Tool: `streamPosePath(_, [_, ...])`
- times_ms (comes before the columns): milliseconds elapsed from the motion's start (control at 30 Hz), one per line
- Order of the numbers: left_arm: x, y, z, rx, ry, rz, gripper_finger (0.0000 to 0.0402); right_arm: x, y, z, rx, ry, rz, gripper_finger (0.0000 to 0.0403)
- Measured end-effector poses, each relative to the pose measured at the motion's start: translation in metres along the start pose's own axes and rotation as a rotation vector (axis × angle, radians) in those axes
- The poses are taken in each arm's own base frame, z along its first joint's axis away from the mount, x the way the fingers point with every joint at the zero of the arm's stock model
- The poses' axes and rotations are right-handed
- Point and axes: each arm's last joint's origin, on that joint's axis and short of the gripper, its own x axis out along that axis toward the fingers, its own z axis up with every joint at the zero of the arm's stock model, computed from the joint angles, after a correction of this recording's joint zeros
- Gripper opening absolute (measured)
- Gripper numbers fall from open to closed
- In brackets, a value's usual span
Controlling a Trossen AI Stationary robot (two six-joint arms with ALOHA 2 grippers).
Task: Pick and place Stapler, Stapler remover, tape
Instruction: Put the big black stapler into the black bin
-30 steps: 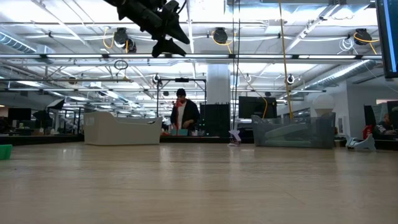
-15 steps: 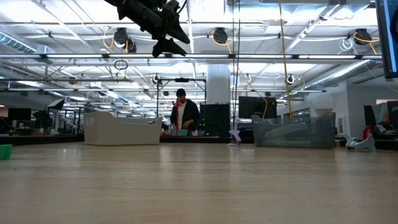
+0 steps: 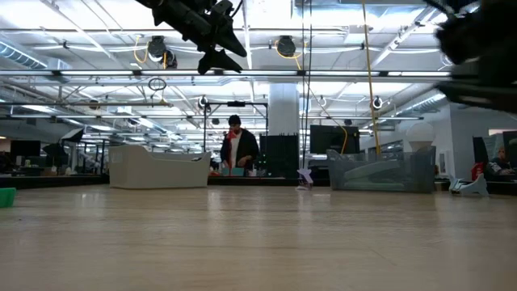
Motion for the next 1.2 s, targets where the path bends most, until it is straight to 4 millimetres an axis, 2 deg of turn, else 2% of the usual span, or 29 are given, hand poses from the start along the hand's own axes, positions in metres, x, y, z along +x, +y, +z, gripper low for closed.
streamPosePath(233, [0.0,0.0,0.0,0.007,0.0,0.0,0.0209,-0.005,0.009,0.06,-0.187,-0.286,0.063,0.0128])
streamPosePath(533, [0.0,0.0,0.0,0.007,0.001,-0.001,0.0209,-0.024,0.0,0.125,-0.397,-0.596,0.011,0.0128])
streamPosePath(733, [0.0,0.0,0.0,0.007,0.001,-0.001,0.0209,-0.055,-0.011,0.153,-0.388,-0.516,-0.178,0.0128])
streamPosePath(900, [0.0,0.0,0.0,0.007,0.001,-0.001,0.0209,-0.077,-0.003,0.183,-0.46,-0.44,-0.328,0.0128])
streamPosePath(1033, [0.0,0.0,0.0,0.007,0.001,-0.002,0.0209,-0.071,0.003,0.214,-0.569,-0.348,-0.414,0.0128])
streamPosePath(1200, [0.0,0.0,0.0,0.008,0.001,-0.002,0.0209,-0.041,0.0,0.244,-0.694,-0.151,-0.491,0.0128])
